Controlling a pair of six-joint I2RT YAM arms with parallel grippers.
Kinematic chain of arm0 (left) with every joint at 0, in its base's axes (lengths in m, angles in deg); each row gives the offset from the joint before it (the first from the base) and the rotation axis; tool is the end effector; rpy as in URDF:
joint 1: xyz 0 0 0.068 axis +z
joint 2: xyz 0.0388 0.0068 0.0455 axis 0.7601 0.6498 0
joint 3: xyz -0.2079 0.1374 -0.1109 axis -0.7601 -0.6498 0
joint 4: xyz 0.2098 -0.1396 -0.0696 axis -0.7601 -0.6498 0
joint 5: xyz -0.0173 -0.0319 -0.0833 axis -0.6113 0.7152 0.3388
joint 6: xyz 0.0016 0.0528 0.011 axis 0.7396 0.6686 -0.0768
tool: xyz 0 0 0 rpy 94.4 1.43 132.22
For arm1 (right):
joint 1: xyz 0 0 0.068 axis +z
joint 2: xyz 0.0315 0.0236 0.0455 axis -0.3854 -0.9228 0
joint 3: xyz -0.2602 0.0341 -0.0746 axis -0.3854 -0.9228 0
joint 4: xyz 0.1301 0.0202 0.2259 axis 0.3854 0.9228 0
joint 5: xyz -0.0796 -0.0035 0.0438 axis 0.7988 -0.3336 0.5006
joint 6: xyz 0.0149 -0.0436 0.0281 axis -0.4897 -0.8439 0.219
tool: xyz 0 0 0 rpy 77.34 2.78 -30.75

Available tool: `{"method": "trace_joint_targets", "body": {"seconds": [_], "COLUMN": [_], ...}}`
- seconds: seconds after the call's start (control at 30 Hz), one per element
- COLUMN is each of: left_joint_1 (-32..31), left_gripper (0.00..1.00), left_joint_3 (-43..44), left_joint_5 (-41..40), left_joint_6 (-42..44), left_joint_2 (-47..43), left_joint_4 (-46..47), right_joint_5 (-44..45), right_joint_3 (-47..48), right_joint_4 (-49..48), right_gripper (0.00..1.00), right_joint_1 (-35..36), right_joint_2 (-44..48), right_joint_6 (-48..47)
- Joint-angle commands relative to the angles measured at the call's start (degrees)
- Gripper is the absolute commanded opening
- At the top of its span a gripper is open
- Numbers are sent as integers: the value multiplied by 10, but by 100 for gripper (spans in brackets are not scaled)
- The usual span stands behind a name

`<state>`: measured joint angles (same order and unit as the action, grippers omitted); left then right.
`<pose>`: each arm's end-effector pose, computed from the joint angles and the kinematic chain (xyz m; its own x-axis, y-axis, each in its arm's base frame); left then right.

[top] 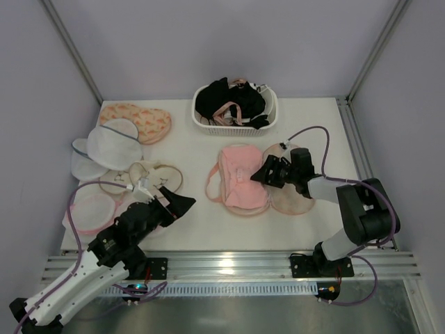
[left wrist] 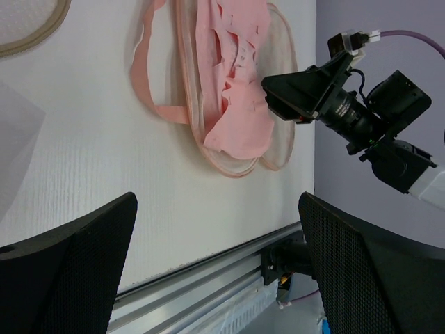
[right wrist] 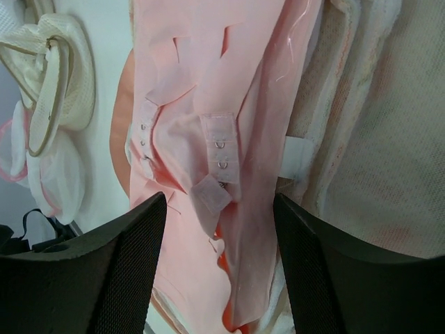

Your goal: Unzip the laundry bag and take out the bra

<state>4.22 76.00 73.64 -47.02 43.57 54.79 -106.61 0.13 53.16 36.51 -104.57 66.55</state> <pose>0.0844 -0.0748 0.2277 -0.6239 -0.6632 -0.4134 -0.0429 0.5573 -0.8292 0.2724 0.0862 0.1486 -0.8248 0.2741 -0.4946 -0.1865 0.6938 0.6956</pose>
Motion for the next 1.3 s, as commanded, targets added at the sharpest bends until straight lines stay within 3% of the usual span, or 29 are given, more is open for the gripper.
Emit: {"method": "trace_joint_targets", "body": {"seconds": [0.0, 0.13, 0.3, 0.4, 0.63, 0.7, 0.9, 0.93, 0.97, 1.07, 1.17, 1.2, 1.27], "left_joint_1": [2, 3, 3, 2, 2, 2, 2, 2, 2, 2, 2, 2, 3], "left_gripper": [99, 99, 99, 99, 99, 99, 100, 99, 99, 99, 99, 99, 100], "left_joint_3": [9, 9, 9, 5, -2, -2, -4, -4, -4, -5, -5, -5, -5], "left_joint_5": [-15, -12, -11, -10, -7, -7, -8, -8, -8, -7, -9, -9, -11], "left_joint_6": [7, 6, 3, 1, -3, -3, -4, -4, -4, -5, -6, -6, -6], "left_joint_2": [-11, -9, -8, -10, -10, -11, -15, -15, -15, -16, -19, -23, -25], "left_joint_4": [-6, -5, -5, -3, 3, 3, 1, 1, 1, 0, -4, -6, -9], "right_joint_5": [-5, -67, -136, -151, -167, -168, -166, -165, -164, -152, -148, -147, -151], "right_joint_3": [17, 3, -8, -10, 7, 11, 22, 28, 30, 42, 56, 63, 66], "right_joint_4": [-24, -109, -202, -221, -217, -211, -202, -199, -198, -193, -193, -193, -199], "right_gripper": [66, 59, 44, 30, 8, 8, 24, 29, 41, 42, 25, 11, 4], "right_joint_1": [-1, -1, 1, 7, 15, 21, 33, 36, 37, 47, 55, 57, 58], "right_joint_2": [-17, -43, -64, -67, -85, -85, -96, -98, -101, -112, -125, -127, -131], "right_joint_6": [-12, 18, 62, 72, 72, 68, 64, 64, 64, 67, 74, 76, 80]}}
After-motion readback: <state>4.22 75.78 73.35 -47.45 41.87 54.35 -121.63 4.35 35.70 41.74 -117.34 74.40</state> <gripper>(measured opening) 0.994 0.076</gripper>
